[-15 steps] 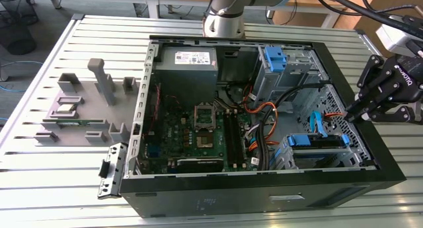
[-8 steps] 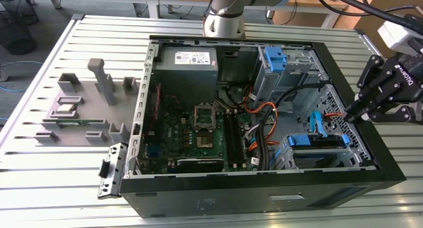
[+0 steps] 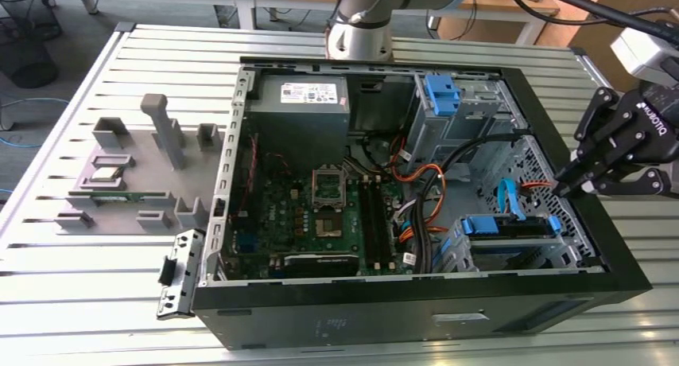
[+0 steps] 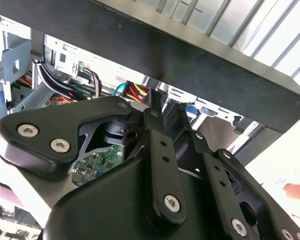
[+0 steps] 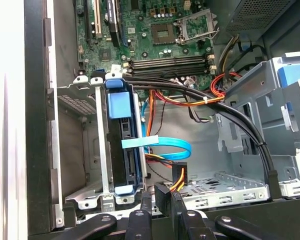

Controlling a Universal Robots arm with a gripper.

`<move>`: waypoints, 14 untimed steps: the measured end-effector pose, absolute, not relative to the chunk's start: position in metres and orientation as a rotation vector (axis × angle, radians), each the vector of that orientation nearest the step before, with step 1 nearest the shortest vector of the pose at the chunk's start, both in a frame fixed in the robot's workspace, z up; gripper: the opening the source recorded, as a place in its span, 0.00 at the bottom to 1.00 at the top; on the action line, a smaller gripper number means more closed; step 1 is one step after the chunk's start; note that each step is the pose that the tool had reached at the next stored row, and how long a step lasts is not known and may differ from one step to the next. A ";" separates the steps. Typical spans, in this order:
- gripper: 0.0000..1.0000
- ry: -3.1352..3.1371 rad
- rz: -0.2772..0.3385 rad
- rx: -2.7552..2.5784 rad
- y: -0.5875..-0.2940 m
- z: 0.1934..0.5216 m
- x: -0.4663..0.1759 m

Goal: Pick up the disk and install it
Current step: 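Insert the second disk wire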

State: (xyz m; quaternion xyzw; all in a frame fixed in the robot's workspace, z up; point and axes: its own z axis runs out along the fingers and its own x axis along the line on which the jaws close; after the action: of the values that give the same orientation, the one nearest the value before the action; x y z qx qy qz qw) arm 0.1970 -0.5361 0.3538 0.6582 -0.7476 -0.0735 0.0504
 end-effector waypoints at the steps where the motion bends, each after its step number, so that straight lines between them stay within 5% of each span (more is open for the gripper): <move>1: 0.29 -2.275 -0.225 2.000 -0.536 0.354 0.198; 14: 0.29 -2.274 -0.264 1.932 -0.533 0.352 0.207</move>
State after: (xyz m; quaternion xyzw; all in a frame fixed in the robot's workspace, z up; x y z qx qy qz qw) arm 0.2067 -0.5333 0.3521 0.6432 -0.7571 -0.0878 0.0728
